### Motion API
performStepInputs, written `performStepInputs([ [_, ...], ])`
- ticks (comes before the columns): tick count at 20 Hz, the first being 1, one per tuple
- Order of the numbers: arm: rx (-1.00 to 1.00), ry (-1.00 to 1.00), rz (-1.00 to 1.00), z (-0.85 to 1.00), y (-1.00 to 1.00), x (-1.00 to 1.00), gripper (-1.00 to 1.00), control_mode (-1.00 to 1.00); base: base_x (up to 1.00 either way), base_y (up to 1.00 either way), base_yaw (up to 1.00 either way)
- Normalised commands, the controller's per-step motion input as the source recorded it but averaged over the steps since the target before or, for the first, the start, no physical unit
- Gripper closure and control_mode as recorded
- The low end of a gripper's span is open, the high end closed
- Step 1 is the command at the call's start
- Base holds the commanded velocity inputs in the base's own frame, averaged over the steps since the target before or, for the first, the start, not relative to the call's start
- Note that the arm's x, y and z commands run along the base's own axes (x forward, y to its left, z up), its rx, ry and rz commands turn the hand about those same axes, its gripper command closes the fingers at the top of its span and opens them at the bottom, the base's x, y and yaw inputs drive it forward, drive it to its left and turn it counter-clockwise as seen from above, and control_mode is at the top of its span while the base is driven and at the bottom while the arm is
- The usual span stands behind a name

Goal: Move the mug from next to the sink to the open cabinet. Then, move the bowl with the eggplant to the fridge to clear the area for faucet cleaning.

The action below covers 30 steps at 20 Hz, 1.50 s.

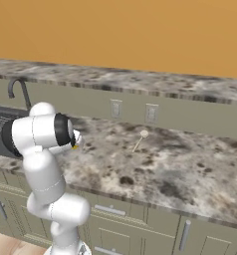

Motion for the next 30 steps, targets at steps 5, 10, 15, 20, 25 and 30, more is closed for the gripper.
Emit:
performStepInputs([
  [5,0.0,0.0,0.0,0.0,0.0,-0.02,1.0,-1.0,0.0,0.0,0.0],
  [10,0.0,-0.13,-0.01,0.45,0.0,-0.61,1.0,-1.0,0.0,0.0,0.0],
  [15,0.02,-0.16,-0.13,0.82,-0.07,-0.98,1.0,-1.0,0.0,0.0,0.0],
  [20,0.01,-0.02,-0.25,1.0,-0.05,-0.41,1.0,-1.0,0.0,0.0,0.0],
  [25,0.0,0.06,-0.27,1.0,-0.03,-0.18,1.0,-1.0,0.0,0.0,0.0],
  [30,0.14,0.03,-0.24,1.0,-0.36,-0.83,1.0,-1.0,0.0,0.0,0.0],
])
